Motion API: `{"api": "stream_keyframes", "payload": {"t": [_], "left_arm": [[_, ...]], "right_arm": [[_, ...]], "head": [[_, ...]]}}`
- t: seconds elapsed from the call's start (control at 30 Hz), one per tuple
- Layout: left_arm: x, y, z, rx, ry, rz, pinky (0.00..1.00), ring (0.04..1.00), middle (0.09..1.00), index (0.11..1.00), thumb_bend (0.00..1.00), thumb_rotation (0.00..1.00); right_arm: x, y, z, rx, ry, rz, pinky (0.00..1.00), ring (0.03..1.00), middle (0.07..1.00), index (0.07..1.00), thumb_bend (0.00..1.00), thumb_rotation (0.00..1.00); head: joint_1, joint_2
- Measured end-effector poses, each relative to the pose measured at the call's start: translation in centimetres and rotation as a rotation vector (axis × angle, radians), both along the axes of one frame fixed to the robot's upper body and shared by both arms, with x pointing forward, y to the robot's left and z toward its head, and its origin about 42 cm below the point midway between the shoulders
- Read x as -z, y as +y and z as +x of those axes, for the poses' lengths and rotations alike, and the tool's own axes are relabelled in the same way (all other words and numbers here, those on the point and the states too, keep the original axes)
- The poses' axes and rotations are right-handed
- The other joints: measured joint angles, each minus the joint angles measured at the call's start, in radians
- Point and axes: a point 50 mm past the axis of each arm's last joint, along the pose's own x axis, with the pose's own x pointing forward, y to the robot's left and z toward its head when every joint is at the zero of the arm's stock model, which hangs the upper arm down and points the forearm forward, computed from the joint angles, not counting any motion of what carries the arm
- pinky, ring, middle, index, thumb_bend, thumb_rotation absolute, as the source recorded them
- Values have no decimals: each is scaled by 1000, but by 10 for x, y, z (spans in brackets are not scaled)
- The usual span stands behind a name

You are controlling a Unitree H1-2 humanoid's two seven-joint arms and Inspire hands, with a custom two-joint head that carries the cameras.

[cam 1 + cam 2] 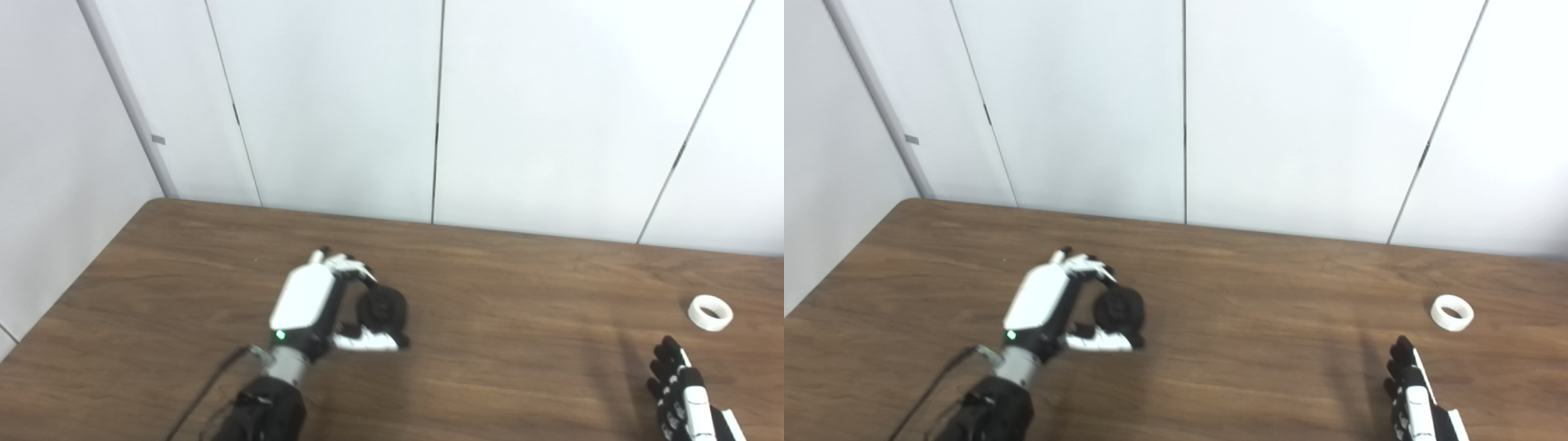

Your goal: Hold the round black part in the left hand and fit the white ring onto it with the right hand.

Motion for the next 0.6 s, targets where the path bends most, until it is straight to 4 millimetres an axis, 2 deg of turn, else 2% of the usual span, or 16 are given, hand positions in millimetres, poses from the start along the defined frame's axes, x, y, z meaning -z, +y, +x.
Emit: {"api": "stream_keyframes", "payload": {"t": [0.23,0.4,0.6], "left_arm": [[14,-33,-17,103,23,3,1000,909,791,482,524,54],[22,-56,-26,150,32,-11,1000,906,790,482,524,55],[29,-62,-33,185,37,-18,1000,909,796,482,524,55]], "right_arm": [[1,1,1,-3,-5,-5,1000,985,984,1000,478,1000],[1,3,1,-9,-5,-8,1000,976,974,1000,488,1000],[1,6,1,-6,-6,-19,1000,961,967,995,535,1000]], "head": [[-18,11],[-57,23],[-127,49]]}}
